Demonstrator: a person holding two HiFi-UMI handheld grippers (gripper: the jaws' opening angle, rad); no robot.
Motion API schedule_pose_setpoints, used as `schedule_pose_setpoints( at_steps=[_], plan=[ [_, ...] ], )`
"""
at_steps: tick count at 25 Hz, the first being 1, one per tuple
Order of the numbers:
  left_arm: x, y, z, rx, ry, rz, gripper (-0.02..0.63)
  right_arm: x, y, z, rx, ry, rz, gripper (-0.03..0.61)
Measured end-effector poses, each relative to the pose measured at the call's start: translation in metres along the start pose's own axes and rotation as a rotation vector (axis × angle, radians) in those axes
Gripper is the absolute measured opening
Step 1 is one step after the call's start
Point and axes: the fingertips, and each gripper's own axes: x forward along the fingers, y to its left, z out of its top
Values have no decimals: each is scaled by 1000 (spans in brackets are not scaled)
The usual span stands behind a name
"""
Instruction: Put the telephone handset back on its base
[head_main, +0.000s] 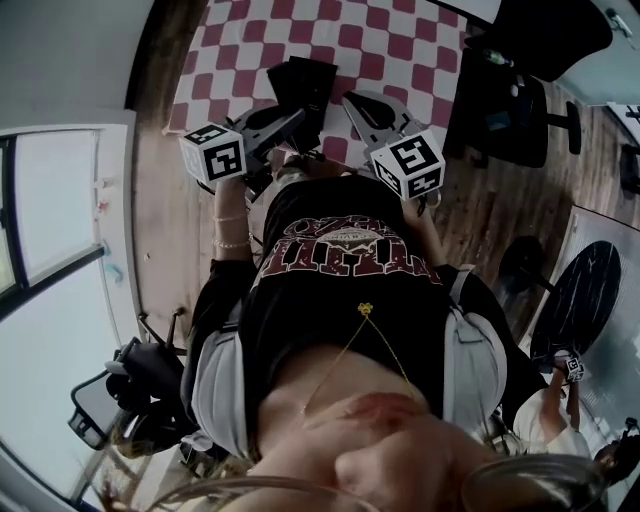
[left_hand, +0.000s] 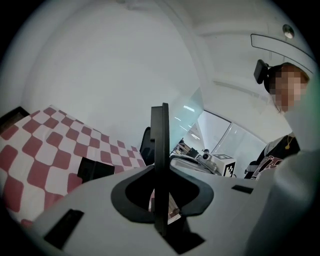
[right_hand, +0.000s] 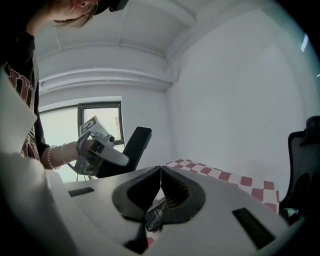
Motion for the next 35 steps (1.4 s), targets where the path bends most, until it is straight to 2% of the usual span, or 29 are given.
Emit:
schedule_pose_setpoints(
  at_steps=[7, 17, 35],
  plan=[
    [-1, 13, 13, 10, 30, -51, 81, 23, -5, 5, 3, 9, -40, 20],
    [-3, 36, 29, 31, 136, -126, 81, 52, -15, 11, 32, 20, -130, 20],
    [15, 66, 27, 27, 319, -241, 81, 56, -33, 1, 116, 41, -308, 20]
  ],
)
